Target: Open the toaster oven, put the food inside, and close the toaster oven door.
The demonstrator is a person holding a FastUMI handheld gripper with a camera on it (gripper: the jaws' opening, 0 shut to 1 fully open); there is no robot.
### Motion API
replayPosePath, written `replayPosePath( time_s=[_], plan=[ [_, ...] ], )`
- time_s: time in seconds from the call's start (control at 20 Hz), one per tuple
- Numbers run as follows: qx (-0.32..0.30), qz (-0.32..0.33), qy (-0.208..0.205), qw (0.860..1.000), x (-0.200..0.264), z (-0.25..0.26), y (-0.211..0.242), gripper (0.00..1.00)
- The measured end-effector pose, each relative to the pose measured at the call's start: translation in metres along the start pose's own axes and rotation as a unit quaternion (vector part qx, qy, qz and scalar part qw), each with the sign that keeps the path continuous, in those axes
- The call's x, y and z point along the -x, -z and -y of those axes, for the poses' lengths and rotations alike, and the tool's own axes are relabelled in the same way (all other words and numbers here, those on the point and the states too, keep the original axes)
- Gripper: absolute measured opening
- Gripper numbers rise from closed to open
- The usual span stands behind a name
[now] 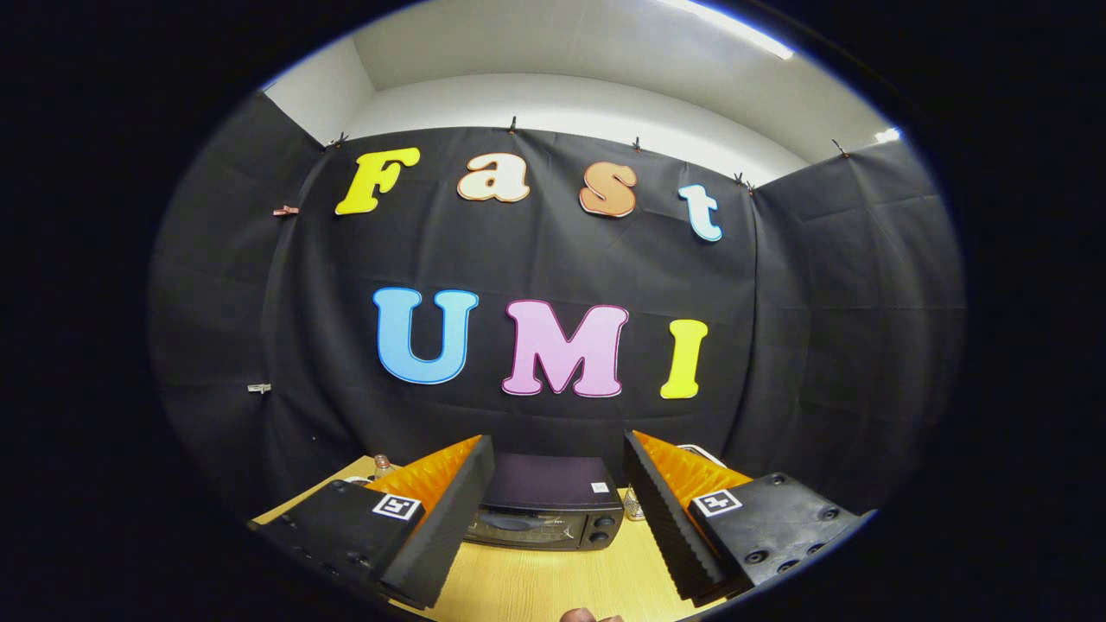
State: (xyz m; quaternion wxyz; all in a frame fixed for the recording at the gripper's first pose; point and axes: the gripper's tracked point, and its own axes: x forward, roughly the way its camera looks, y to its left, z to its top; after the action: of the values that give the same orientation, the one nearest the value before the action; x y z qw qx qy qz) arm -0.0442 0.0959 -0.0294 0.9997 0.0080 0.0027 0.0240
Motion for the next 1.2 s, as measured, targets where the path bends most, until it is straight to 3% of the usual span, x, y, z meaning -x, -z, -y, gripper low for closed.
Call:
replayPosePath(
  time_s=[1.2],
  plan=[
    [-0.005,-0.004,-0.006,1.000,-0.0009,-0.0055,0.0000,0.98]
  ],
)
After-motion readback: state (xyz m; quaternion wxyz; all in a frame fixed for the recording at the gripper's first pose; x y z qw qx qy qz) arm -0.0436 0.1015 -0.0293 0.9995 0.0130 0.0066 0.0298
